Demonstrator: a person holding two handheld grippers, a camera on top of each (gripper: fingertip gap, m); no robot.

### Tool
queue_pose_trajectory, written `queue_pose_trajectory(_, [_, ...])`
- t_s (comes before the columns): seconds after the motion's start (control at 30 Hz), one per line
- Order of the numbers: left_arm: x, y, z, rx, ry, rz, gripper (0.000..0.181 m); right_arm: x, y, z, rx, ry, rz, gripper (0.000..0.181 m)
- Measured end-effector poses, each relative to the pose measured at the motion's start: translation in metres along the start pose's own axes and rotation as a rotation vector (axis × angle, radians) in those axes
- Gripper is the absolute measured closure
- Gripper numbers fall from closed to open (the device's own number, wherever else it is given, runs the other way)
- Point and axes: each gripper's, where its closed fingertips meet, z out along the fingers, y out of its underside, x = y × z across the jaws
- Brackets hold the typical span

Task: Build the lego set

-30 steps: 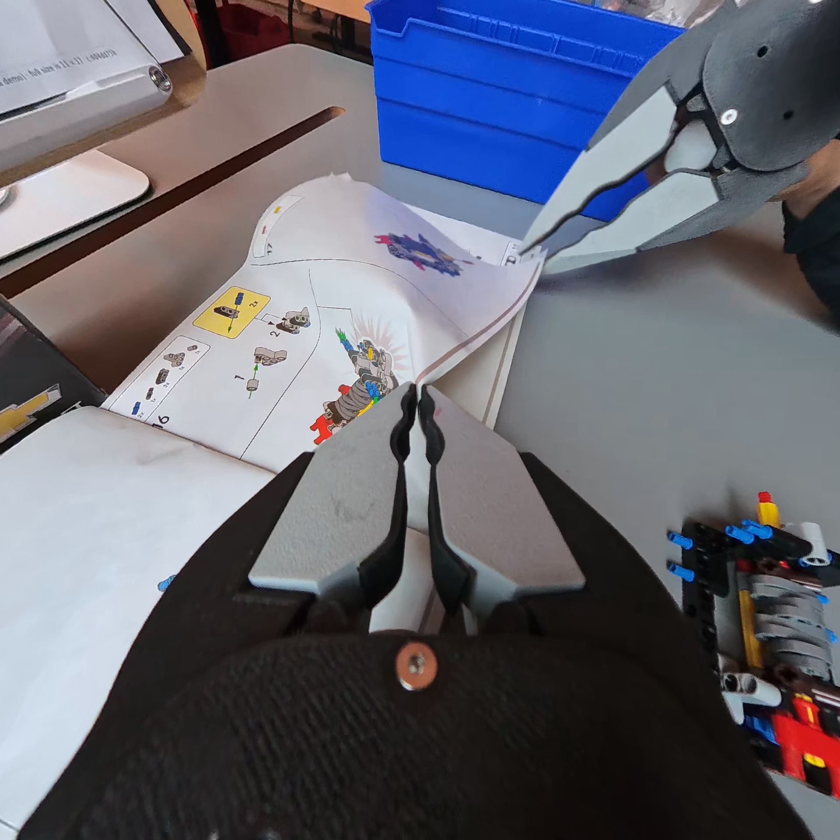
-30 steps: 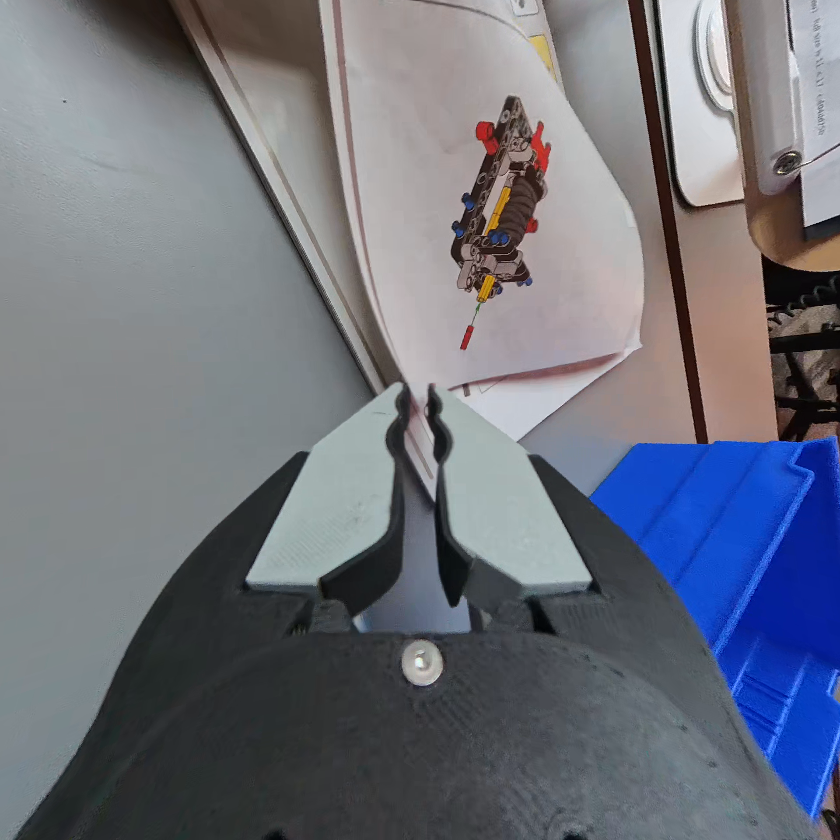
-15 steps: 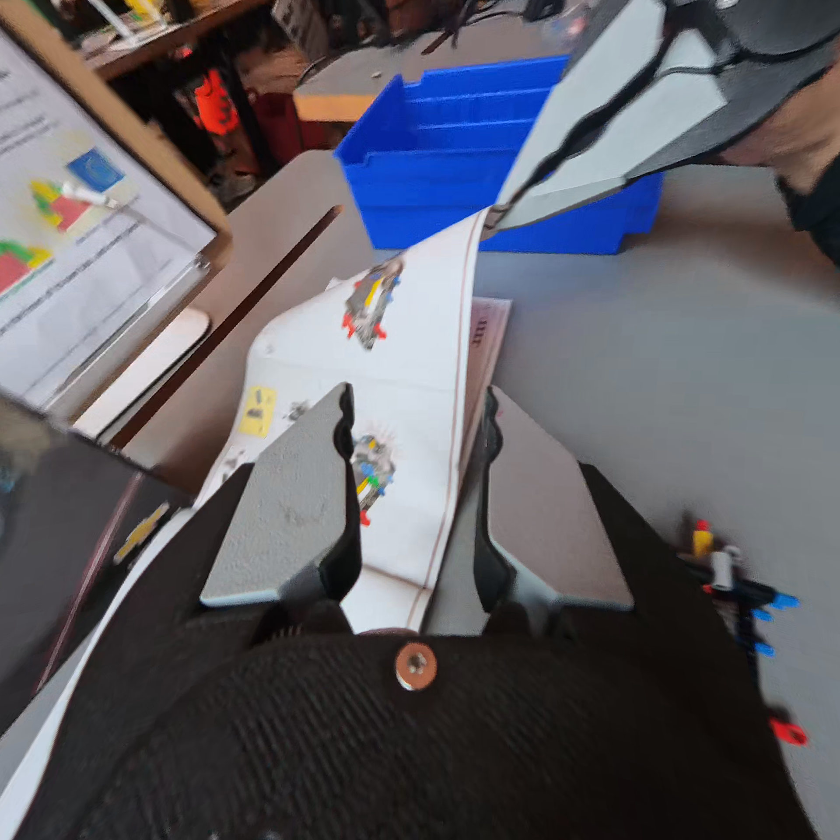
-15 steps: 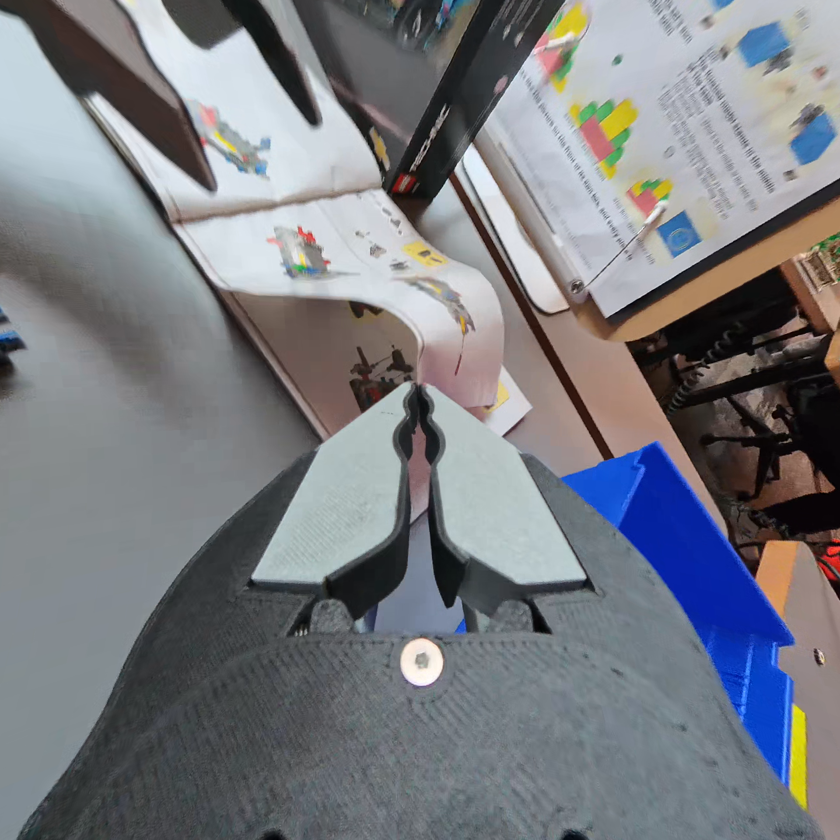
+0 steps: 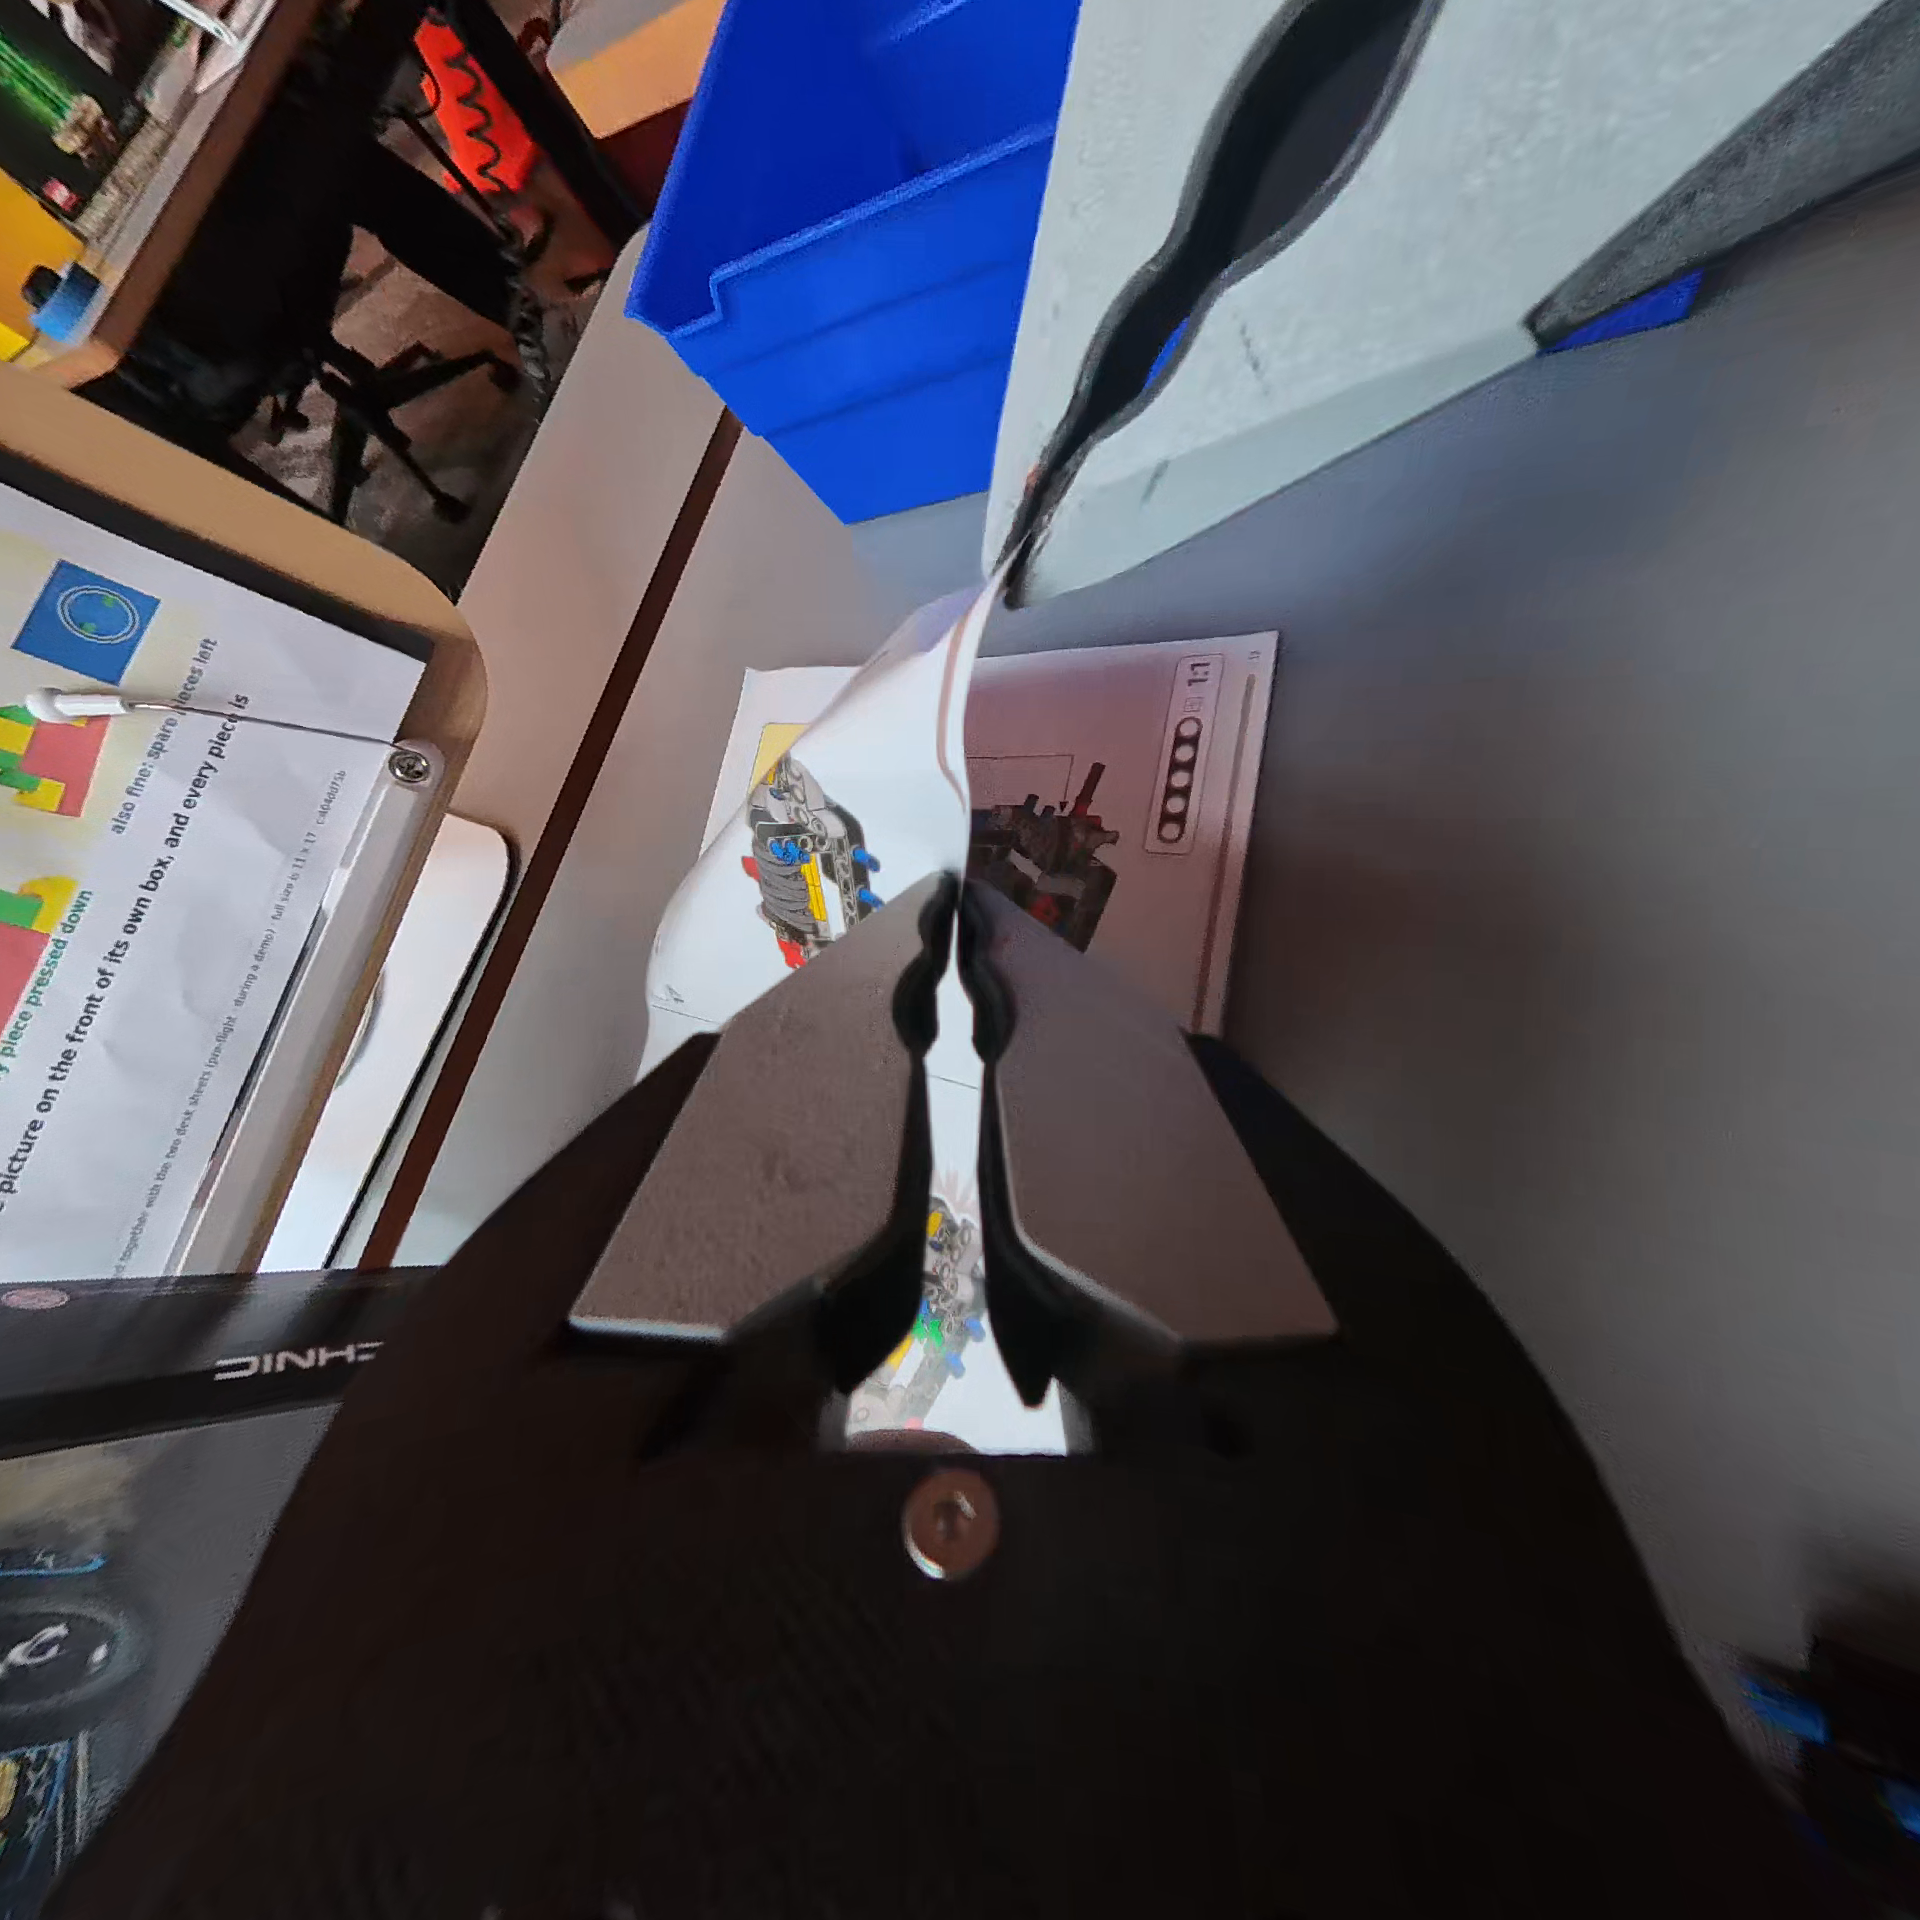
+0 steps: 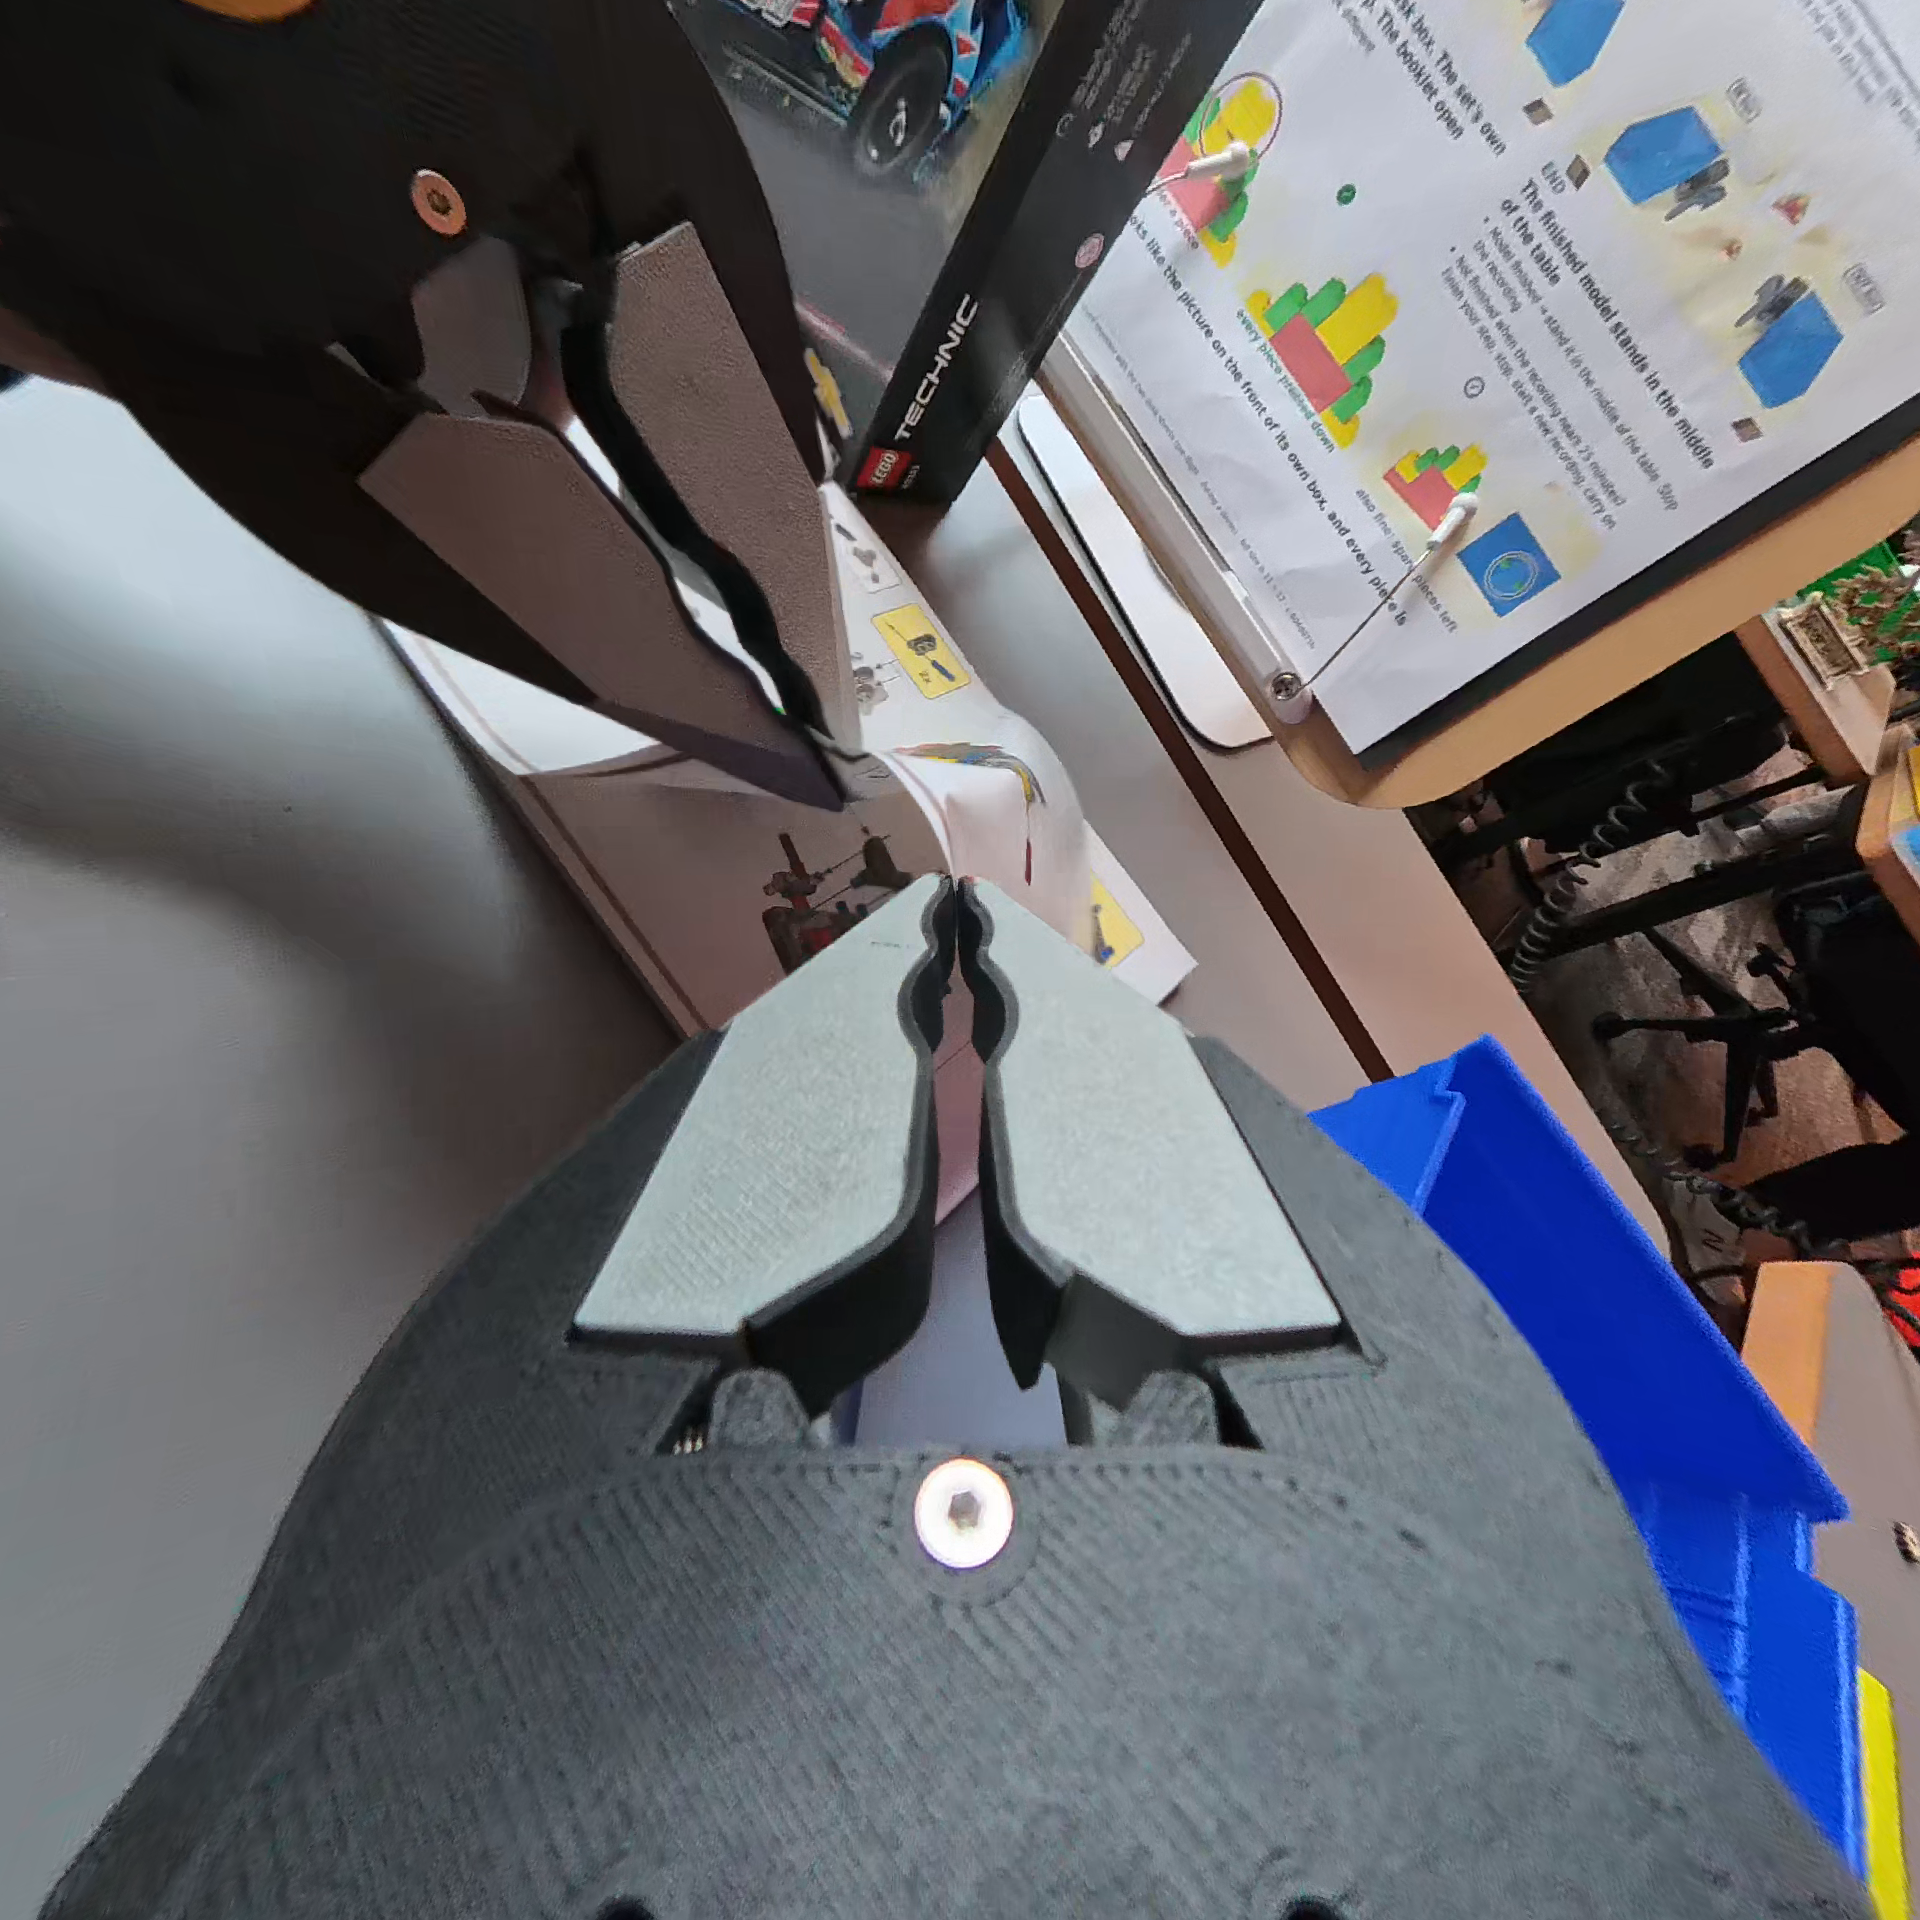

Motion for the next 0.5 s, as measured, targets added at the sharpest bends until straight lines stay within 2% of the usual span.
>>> queue_pose_trajectory(0.1, [0.005, 0.006, 0.004, 0.021, 0.035, 0.009, 0.181, -0.008, 0.011, 0.006, -0.008, -0.075, 0.005, 0.181])
queue_pose_trajectory(0.17, [0.008, 0.013, 0.009, 0.023, 0.035, 0.051, 0.181, -0.008, 0.031, 0.008, -0.097, -0.083, -0.026, 0.16])
queue_pose_trajectory(0.23, [0.012, 0.013, 0.011, 0.046, 0.008, 0.178, 0.181, -0.024, 0.045, 0.002, -0.176, -0.203, -0.037, 0.12])
queue_pose_trajectory(0.27, [0.012, 0.013, 0.011, 0.039, -0.031, 0.26, 0.181, -0.031, 0.047, -0.003, -0.199, -0.249, -0.044, 0.121])
queue_pose_trajectory(0.33, [0.014, 0.013, 0.013, 0.019, -0.089, 0.377, 0.181, -0.022, 0.054, -0.009, -0.257, -0.172, -0.146, 0.126])
queue_pose_trajectory(0.4, [0.019, 0.012, 0.014, 0.018, -0.103, 0.425, 0.181, -0.014, 0.053, -0.013, -0.255, -0.111, -0.2, 0.13])
queue_pose_trajectory(0.5, [0.022, 0.011, 0.015, 0.007, -0.149, 0.501, 0.181, -0.013, 0.048, -0.015, -0.221, -0.114, -0.181, 0.128])
